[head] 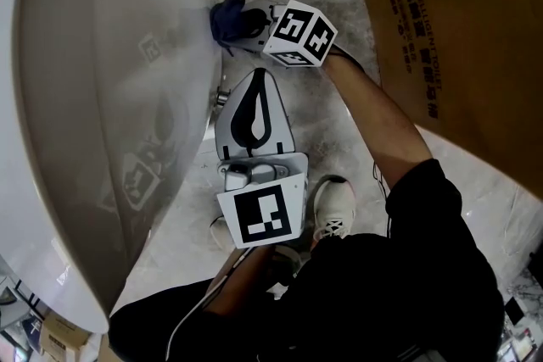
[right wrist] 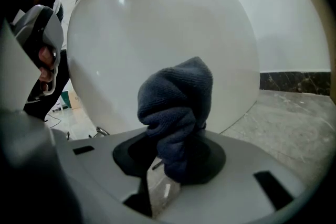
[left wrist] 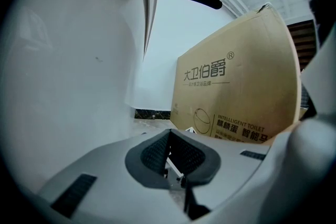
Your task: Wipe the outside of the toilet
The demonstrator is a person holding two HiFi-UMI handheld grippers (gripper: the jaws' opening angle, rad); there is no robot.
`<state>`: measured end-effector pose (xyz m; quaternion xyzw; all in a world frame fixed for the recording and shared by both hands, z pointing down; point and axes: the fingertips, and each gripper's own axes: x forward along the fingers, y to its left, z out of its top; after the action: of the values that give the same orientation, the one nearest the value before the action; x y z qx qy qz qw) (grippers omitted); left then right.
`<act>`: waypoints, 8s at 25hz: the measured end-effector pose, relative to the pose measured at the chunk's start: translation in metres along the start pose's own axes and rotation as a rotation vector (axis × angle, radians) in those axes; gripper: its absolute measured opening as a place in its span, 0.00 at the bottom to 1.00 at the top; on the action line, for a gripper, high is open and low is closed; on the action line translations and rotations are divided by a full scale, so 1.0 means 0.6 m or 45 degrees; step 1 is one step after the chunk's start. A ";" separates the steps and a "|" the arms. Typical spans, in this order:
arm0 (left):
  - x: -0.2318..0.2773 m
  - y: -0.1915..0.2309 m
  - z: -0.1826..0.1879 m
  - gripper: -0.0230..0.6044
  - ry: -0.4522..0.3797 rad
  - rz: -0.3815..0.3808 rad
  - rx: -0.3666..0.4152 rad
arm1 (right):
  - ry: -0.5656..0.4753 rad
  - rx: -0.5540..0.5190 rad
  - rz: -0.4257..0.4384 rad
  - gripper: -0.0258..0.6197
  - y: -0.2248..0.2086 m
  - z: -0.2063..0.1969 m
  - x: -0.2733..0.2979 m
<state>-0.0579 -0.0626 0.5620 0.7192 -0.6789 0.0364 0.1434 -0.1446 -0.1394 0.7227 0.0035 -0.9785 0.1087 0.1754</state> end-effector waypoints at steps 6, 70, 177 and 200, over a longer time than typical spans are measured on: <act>-0.001 -0.003 -0.005 0.06 0.004 0.000 -0.003 | 0.049 0.023 -0.015 0.22 -0.003 -0.026 0.008; -0.033 -0.017 -0.006 0.05 -0.039 0.047 0.036 | -0.167 -0.315 0.117 0.22 0.168 0.275 -0.174; -0.018 -0.006 0.010 0.06 -0.053 0.069 0.028 | -0.208 -0.030 -0.377 0.22 0.060 0.101 -0.199; 0.034 -0.067 0.143 0.06 -0.130 -0.093 0.161 | -0.415 -0.039 -0.934 0.22 0.020 0.281 -0.410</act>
<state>-0.0290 -0.1026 0.4788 0.7520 -0.6550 0.0371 0.0641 0.0280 -0.1713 0.4810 0.3670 -0.9289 0.0223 0.0449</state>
